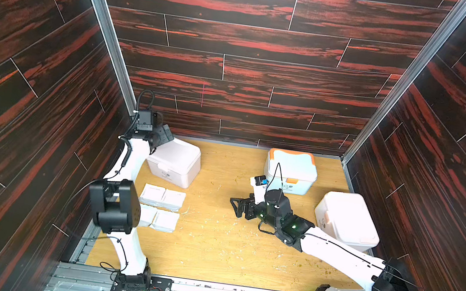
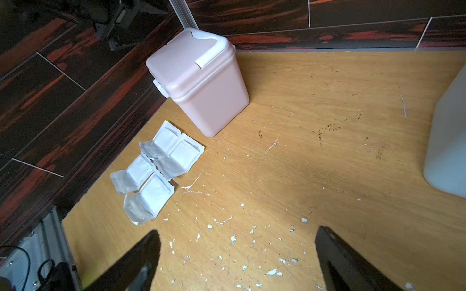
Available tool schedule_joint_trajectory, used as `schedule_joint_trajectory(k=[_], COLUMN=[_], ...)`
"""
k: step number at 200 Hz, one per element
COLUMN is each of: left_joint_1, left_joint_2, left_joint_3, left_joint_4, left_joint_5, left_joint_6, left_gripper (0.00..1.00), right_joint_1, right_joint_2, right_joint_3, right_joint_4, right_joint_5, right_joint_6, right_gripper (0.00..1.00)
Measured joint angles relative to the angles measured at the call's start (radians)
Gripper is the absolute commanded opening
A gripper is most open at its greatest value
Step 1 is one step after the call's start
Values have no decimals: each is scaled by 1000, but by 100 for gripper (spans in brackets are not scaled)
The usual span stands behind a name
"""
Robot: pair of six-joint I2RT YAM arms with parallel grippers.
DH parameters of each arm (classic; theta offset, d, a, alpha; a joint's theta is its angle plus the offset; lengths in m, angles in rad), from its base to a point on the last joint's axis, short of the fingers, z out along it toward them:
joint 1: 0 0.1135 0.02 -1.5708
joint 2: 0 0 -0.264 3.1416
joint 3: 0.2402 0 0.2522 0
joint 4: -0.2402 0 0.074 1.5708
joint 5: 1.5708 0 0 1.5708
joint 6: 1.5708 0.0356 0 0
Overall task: Open first aid kits and take out gauze
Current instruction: Move the first aid kit to the center of the board.
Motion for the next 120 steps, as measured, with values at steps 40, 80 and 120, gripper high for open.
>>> schedule_joint_trajectory(k=[40,80,120], left_joint_1=[32,40,40], left_joint_2=[173,264,260], left_joint_3=[200,315,291], left_joint_4=[-114,-190,-178], left_joint_5=[-3,75,187], left_joint_6=[48,105,119], left_gripper=[100,99,99], right_joint_1=[0,0,0], right_joint_2=[0,0,5], right_joint_3=[-6,2,63], right_joint_4=[-4,-53,-114], right_joint_5=[3,4,7], right_joint_6=[-29,-29,0], right_gripper=[99,99,99])
